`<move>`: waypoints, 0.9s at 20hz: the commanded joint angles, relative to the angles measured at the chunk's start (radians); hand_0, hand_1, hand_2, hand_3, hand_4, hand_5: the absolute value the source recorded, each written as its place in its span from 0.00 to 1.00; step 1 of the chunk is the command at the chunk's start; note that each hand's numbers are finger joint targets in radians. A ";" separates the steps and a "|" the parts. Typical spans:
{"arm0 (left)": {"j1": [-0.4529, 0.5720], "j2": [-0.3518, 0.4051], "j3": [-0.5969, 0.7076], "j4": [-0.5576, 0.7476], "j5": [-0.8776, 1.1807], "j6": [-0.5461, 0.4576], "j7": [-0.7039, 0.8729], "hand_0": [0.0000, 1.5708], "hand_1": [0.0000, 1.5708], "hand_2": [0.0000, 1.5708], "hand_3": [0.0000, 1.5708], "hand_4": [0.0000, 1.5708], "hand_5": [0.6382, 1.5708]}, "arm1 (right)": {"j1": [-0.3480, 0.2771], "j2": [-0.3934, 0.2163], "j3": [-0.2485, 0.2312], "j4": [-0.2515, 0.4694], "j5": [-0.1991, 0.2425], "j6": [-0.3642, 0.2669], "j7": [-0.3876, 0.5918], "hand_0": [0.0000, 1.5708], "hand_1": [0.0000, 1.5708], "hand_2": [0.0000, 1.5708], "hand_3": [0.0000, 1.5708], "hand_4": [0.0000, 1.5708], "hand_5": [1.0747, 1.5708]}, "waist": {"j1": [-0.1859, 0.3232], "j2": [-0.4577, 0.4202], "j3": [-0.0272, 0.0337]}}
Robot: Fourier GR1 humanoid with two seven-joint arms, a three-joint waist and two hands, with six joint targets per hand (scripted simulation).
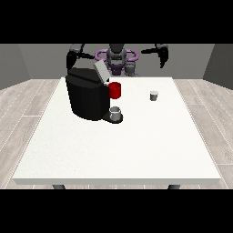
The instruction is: Insert the coffee pod into the coffee machine and close the lid
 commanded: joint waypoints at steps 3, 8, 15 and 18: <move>-0.068 0.071 0.035 0.094 -0.085 -0.020 -0.081 0.00 0.00 0.00 0.00 0.00 1.00 | -0.022 0.005 0.017 -0.003 0.077 -0.056 -0.004 0.00 0.00 0.00 0.00 0.00 1.00 | -0.052 0.039 0.0006; -0.203 0.139 0.067 0.187 -0.147 -0.028 -0.015 0.00 0.00 0.00 0.00 0.00 1.00 | -0.130 0.021 0.020 0.000 0.074 -0.063 0.018 0.00 0.00 0.00 0.00 0.00 1.00 | -0.092 0.117 0.0007; -0.289 0.204 0.067 0.364 -0.245 -0.043 -0.020 0.00 0.00 0.00 0.00 0.00 1.00 | -0.149 0.065 0.096 -0.032 0.112 -0.071 0.085 0.00 0.00 0.00 0.00 0.00 1.00 | -0.158 0.171 0.0001; -0.379 0.250 0.083 0.399 -0.241 -0.115 0.039 0.00 0.00 0.00 0.00 0.00 1.00 | -0.170 0.104 0.099 0.041 0.139 -0.118 0.050 0.00 0.00 0.00 0.00 0.00 1.00 | -0.141 0.185 0.0007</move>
